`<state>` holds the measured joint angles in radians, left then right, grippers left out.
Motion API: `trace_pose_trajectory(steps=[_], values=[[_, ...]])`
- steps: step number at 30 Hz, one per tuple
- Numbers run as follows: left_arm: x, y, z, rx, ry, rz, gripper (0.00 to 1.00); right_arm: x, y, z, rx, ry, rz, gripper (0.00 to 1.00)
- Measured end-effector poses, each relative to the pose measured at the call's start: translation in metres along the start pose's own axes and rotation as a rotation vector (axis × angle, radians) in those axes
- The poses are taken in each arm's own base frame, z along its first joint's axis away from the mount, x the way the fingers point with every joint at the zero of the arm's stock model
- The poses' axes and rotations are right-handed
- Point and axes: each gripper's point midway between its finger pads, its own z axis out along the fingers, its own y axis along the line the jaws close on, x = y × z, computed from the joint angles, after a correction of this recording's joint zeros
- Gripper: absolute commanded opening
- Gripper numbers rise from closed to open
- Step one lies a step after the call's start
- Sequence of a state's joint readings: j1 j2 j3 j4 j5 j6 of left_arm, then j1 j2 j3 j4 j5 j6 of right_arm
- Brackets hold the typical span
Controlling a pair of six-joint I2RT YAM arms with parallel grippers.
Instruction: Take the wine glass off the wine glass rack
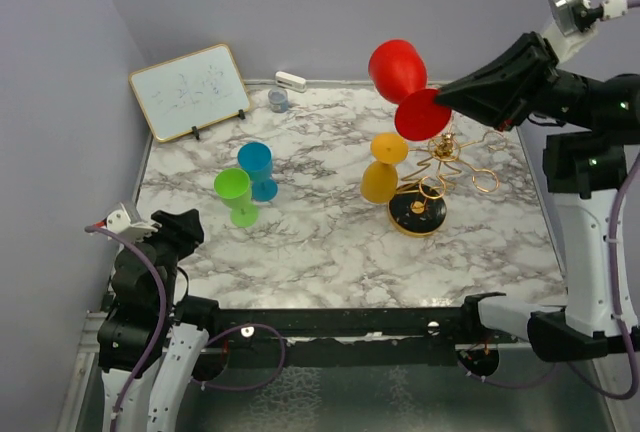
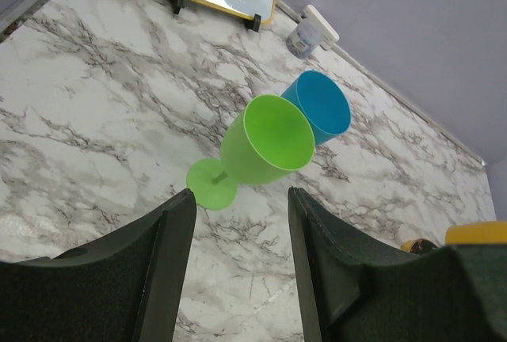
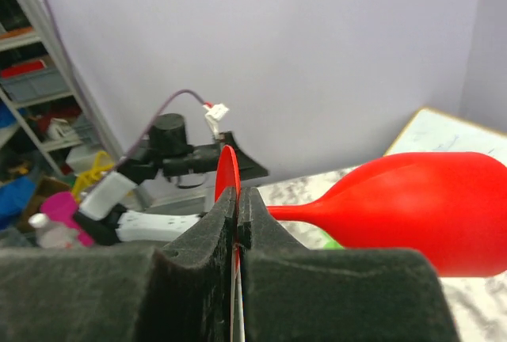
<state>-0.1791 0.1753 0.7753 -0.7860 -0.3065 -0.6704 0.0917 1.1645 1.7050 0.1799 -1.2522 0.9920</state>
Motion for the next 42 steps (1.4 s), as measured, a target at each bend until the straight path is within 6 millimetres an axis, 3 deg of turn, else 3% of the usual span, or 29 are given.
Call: trace_pose_trajectory(steps=[4, 6, 10, 11, 14, 16, 19, 25, 31, 35, 42], values=[[0.0, 0.0, 0.0, -0.002, 0.002, 0.001, 0.53, 0.0, -0.034, 0.036, -0.036, -0.012, -0.055, 0.01], [0.0, 0.0, 0.0, -0.002, 0.002, 0.001, 0.54, 0.016, -0.055, 0.067, -0.047, -0.003, -0.044, 0.01], [0.001, 0.0, 0.001, -0.002, 0.003, 0.001, 0.58, 0.083, -0.08, 0.133, -0.012, 0.082, -0.034, 0.01], [0.001, 0.0, 0.001, -0.003, 0.005, 0.002, 0.6, 0.106, -0.076, 0.149, -0.003, 0.117, -0.049, 0.01], [0.004, -0.001, 0.003, -0.006, 0.022, -0.007, 0.62, 0.157, -0.06, 0.172, 0.01, 0.194, -0.128, 0.01], [0.01, -0.005, 0.004, 0.006, 0.056, -0.036, 0.62, 0.186, -0.048, 0.175, 0.021, 0.231, -0.193, 0.01], [0.022, -0.019, 0.002, 0.057, 0.13, -0.117, 0.64, 0.224, -0.035, 0.162, 0.054, 0.273, -0.301, 0.01], [0.033, -0.06, -0.02, 0.221, 0.265, -0.374, 0.71, 0.268, -0.017, 0.158, 0.111, 0.286, -0.55, 0.01], [0.035, -0.091, -0.044, 0.347, 0.388, -0.549, 0.72, 0.327, -0.006, 0.156, 0.142, 0.307, -0.799, 0.01], [0.038, -0.104, -0.056, 0.4, 0.463, -0.614, 0.72, 0.343, 0.0, 0.159, 0.181, 0.278, -0.933, 0.01], [0.055, -0.109, -0.065, 0.435, 0.571, -0.669, 0.72, 0.337, 0.017, 0.174, 0.272, 0.148, -1.138, 0.01]])
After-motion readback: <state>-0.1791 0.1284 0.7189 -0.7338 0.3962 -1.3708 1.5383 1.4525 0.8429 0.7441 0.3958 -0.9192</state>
